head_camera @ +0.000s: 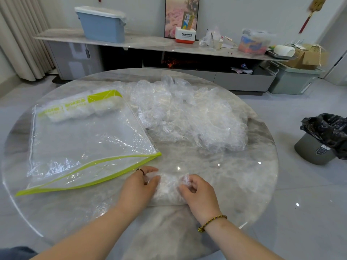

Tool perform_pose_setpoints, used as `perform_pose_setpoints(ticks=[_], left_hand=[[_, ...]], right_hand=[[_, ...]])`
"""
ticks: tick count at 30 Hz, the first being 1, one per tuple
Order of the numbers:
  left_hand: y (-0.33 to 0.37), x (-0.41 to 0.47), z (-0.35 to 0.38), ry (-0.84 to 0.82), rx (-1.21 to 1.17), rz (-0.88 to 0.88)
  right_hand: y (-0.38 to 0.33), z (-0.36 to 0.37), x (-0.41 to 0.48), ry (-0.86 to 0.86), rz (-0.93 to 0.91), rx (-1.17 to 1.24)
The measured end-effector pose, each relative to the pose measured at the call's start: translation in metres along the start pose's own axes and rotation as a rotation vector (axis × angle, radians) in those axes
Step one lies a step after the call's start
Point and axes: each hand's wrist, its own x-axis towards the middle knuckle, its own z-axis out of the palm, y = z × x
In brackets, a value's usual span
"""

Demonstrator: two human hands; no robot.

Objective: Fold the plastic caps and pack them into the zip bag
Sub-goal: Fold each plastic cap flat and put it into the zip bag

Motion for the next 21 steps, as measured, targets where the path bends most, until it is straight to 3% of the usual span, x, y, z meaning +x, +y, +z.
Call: perform_pose_setpoints(ticks=[2,5,7,8,13,21], left_hand=[[-0.001,-0.003,-0.001,0.072,0.148,0.09],[-0.004,-0.006,-0.003,0.221,0.479,0.601],[-0.003,-0.013,0.005,0.175,0.55,0.853],[-0.003,-0.016,0.008,0.129,0.586,0.89],[-0.011,-0.017,0.014,-0.189,0.885,0.636],[-0.013,-0.02,0.018,-0.305,0.965,0.519]], right_hand=[[0.0,0.001,0.001,0.009,0.002,-0.048],[-0.003,0.004,0.0,0.019,0.002,-0.113],[-0.007,0.004,-0.002,0.022,-0.019,-0.185],[-0.007,0.003,-0.002,0.023,-0.038,-0.23],[-0.009,0.0,-0.005,0.068,-0.087,-0.398],[-0.005,-0.01,0.003,0.093,0.024,-0.601]])
